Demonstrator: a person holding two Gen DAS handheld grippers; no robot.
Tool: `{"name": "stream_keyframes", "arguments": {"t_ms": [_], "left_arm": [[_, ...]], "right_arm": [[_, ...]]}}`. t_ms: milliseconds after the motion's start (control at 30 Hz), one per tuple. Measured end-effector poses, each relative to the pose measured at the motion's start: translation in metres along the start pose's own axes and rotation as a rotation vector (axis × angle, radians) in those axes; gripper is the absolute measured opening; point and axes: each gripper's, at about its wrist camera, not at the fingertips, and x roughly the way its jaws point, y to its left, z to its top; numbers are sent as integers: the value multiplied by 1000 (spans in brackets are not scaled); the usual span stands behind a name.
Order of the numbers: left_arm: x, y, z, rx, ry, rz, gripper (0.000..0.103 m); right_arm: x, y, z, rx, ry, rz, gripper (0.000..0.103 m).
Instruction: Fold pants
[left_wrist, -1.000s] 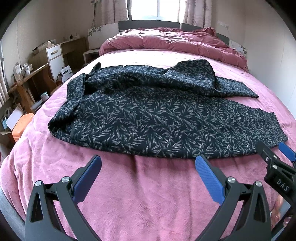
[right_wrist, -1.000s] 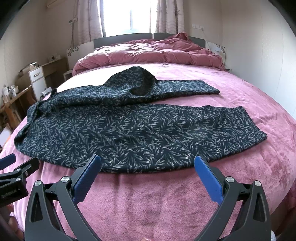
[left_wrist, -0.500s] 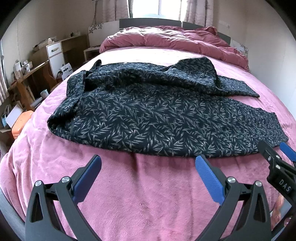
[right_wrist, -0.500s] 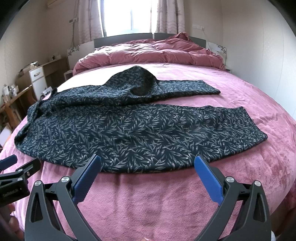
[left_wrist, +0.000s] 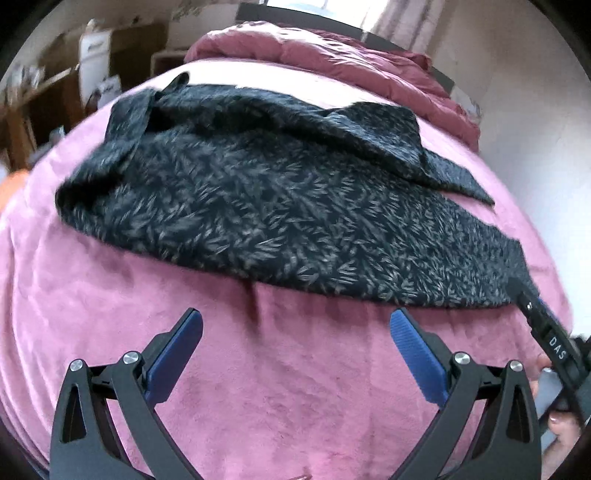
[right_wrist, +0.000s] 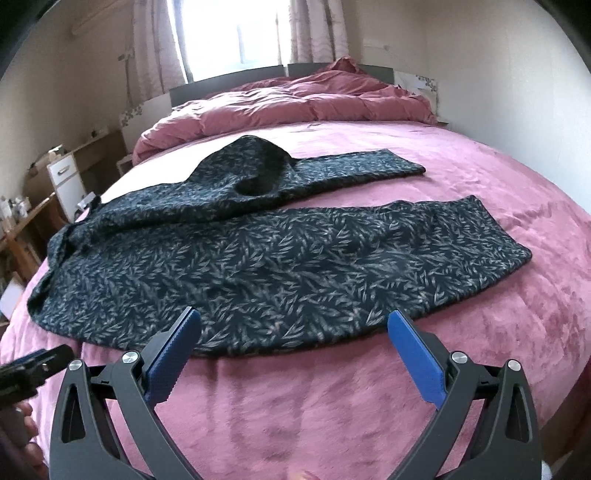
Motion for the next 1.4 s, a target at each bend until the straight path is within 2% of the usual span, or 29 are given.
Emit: {"name": "stream_keyframes", "arguments": {"t_ms": [100, 200, 333, 467, 567, 733, 900, 1000, 1033, 1067, 1133, 1200, 1233, 1267, 1300, 1333, 1367, 1400], "left_arm": [[4, 18, -1, -63, -1, 29, 101], [6, 45, 1, -138, -15, 69, 101], [5, 82, 10, -212, -34, 125, 101], [1, 111, 18, -268, -66, 158, 101], [5, 126, 24, -296, -88, 159, 101], [12, 140, 32, -304, -131, 151, 101], [14, 150, 37, -310, -163, 137, 99], [16, 163, 45, -339, -179, 122, 89], [16, 166, 47, -354, -181, 113, 84], [16, 174, 50, -389, -184, 97, 75], [19, 186, 56, -442, -173, 56, 69], [22, 190, 61, -446, -160, 35, 64], [24, 189, 63, -432, -154, 39, 57], [26, 187, 67, -403, -145, 45, 46], [29, 185, 69, -379, -135, 47, 40], [30, 185, 71, -366, -128, 51, 29], [31, 184, 72, -362, -124, 54, 14], [32, 186, 73, -366, -111, 74, 7]], "right_arm": [[5, -16, 2, 48, 26, -29, 100], [6, -46, 7, 179, 31, 0, 100], [13, -89, 11, 334, 66, -35, 100], [31, -134, 3, 606, 150, 78, 98], [37, -151, -3, 719, 164, 105, 91], [43, -186, -4, 870, 141, 78, 75], [59, -215, -3, 948, 126, 111, 65], [67, -227, -3, 989, 121, 148, 53], [68, -229, -2, 993, 123, 157, 48], [73, -234, 0, 998, 127, 169, 45], [80, -241, 2, 1000, 132, 199, 38], [86, -246, 7, 991, 139, 230, 33], [90, -247, 10, 982, 144, 238, 27], [92, -248, 10, 975, 150, 237, 23], [95, -249, 12, 965, 159, 223, 14], [97, -249, 13, 952, 167, 206, 8], [98, -248, 13, 946, 172, 197, 7], [98, -248, 13, 944, 171, 198, 5]]}}
